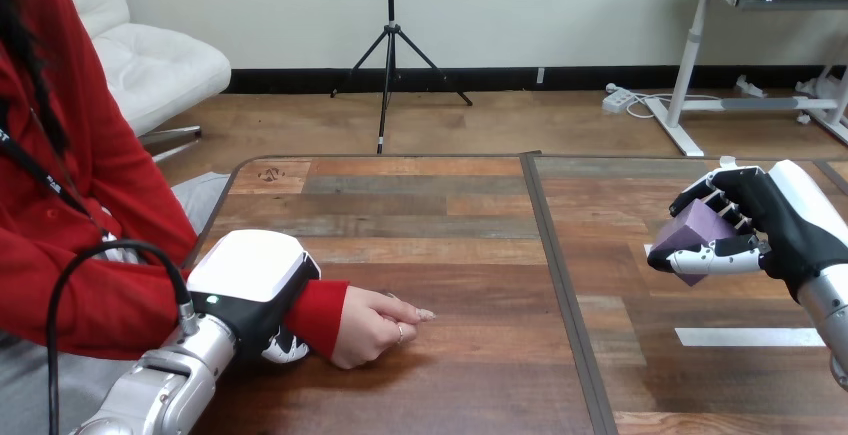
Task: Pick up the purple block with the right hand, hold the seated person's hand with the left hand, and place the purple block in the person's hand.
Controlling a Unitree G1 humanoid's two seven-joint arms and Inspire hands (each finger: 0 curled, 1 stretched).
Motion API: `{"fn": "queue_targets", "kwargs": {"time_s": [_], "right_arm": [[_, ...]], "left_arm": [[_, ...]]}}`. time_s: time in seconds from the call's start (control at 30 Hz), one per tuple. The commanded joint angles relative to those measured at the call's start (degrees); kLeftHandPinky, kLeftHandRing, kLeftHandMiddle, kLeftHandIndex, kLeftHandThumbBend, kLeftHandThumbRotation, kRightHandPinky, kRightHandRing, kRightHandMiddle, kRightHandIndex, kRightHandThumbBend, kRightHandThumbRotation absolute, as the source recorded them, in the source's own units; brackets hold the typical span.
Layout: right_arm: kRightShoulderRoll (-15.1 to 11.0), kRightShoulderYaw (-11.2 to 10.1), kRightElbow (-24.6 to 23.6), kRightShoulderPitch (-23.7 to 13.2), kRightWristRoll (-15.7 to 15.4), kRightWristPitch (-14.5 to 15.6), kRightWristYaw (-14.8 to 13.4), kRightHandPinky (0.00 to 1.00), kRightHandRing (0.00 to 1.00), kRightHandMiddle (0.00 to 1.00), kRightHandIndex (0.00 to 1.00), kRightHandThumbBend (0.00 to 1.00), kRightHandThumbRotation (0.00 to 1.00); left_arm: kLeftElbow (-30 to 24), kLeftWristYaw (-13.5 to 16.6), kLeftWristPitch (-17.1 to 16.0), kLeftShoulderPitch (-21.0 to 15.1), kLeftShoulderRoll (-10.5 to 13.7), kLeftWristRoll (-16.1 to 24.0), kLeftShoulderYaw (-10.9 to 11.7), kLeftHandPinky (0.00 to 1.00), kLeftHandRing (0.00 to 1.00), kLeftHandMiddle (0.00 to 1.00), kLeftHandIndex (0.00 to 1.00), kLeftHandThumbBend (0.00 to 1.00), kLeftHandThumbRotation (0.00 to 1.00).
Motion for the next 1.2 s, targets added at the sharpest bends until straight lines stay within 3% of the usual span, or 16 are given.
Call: {"fn": "queue_targets", "kwargs": {"time_s": [0.0, 0.33, 0.63, 1.17], "right_arm": [[1.26, -1.81, -4.99, -1.56, 1.56, -0.17, 0.10, 0.32, 0.37, 0.44, 0.51, 0.66, 0.00], [1.85, -2.03, -6.16, -1.04, 2.10, -0.14, 0.20, 0.32, 0.37, 0.44, 0.51, 0.67, 0.00], [2.97, -2.38, -9.13, -0.39, 2.79, 2.70, 0.25, 0.33, 0.39, 0.45, 0.51, 0.68, 0.00], [4.71, -2.20, -12.38, -0.47, 2.89, 5.57, 0.58, 0.33, 0.39, 0.46, 0.51, 0.67, 0.00]], "left_arm": [[2.10, 0.65, -0.28, -1.71, -0.38, -0.79, -0.75, 0.23, 0.29, 0.33, 0.33, 0.70, 0.00], [1.36, 1.52, -0.83, -0.85, -0.38, -2.91, 0.34, 0.25, 0.31, 0.36, 0.37, 0.67, 0.00], [-2.54, 1.36, 0.07, 0.64, -0.41, -5.98, 2.26, 0.27, 0.34, 0.38, 0.39, 0.68, 0.00], [-8.50, 5.38, -1.26, 2.52, -0.74, -9.84, 5.61, 0.26, 0.33, 0.37, 0.37, 0.68, 0.00]]}}
